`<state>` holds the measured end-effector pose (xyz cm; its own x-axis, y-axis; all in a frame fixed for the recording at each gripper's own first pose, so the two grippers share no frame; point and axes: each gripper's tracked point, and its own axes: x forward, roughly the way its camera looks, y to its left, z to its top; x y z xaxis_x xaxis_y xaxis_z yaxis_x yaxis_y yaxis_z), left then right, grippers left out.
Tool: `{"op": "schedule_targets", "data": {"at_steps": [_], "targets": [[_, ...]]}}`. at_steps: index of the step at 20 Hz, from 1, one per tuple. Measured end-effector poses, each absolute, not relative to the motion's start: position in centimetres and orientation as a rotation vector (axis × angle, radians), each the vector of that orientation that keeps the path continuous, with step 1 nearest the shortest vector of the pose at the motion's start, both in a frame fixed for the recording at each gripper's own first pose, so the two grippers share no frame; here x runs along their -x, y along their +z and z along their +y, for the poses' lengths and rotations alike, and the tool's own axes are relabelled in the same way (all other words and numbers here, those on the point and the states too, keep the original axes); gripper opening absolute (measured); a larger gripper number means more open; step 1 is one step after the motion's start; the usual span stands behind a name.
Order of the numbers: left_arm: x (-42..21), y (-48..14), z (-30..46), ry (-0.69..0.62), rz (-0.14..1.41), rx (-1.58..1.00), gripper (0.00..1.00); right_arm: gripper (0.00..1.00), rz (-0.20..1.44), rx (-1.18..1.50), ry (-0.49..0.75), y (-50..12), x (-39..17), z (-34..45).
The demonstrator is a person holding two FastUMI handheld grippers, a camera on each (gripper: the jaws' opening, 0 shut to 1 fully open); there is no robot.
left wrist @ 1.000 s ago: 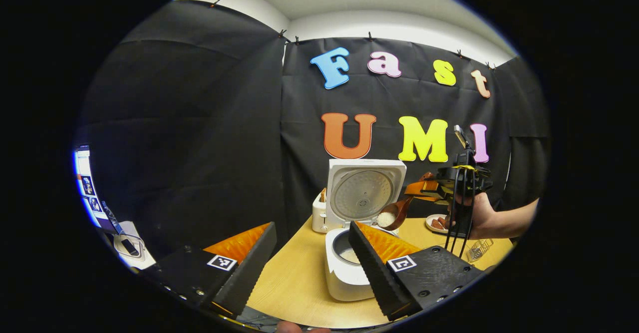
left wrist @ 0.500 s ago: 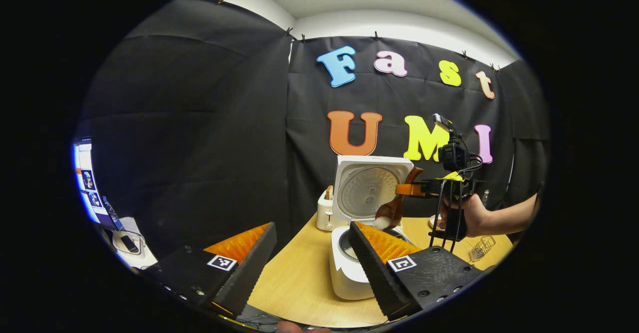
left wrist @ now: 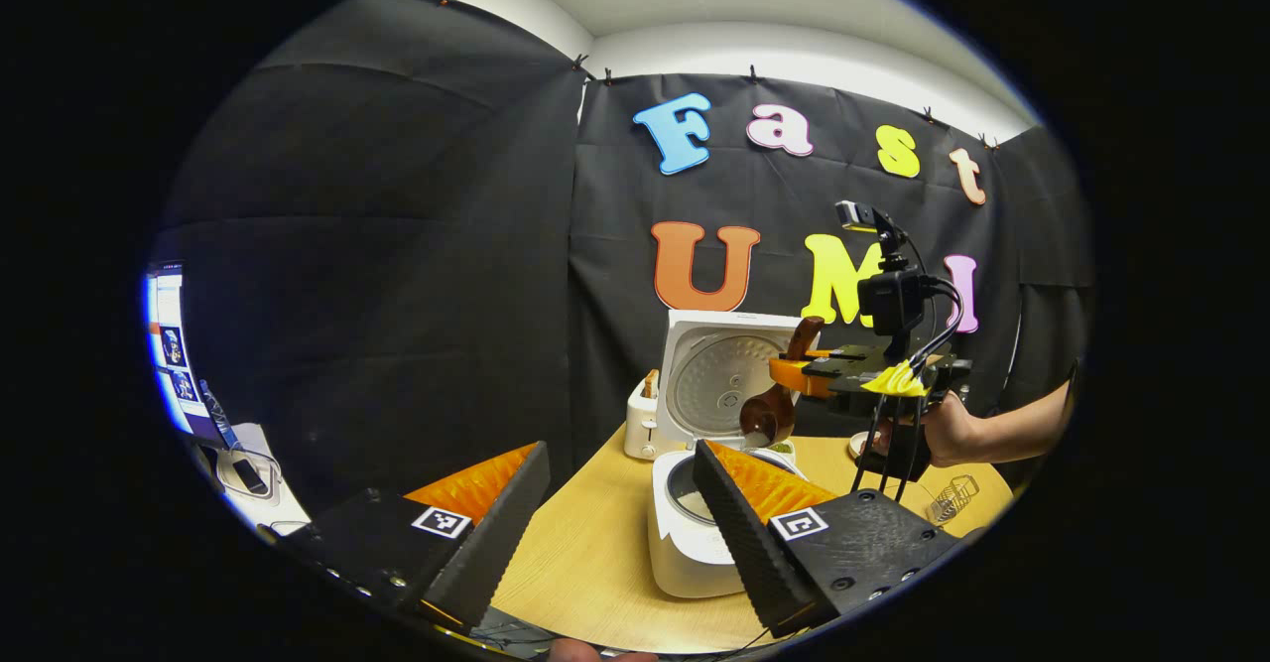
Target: Close the left gripper, press the button to open the rice cooker; take a wooden spoon from the chopstick holder with the right hand, scoop a spoonful of rice and pour it into the rice cooker, then put the wooden spoon back into the chopstick holder.
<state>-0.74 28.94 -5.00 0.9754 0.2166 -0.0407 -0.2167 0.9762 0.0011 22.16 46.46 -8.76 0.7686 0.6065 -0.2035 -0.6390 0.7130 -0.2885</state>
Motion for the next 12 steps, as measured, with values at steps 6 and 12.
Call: {"op": "schedule_targets", "data": {"at_steps": [6, 12], "targets": [[0.7, -4.6, 28.8, 0.207, 0.033, -0.004, 0.94, 0.13, 0.014, 0.502, 0.74, -8.7, -19.9, 47.0], [0.7, -4.1, 28.4, 0.203, 0.027, -0.003, 0.94, 0.13, 0.023, 0.453, 0.743, -8.0, -19.5, 46.2]]}}
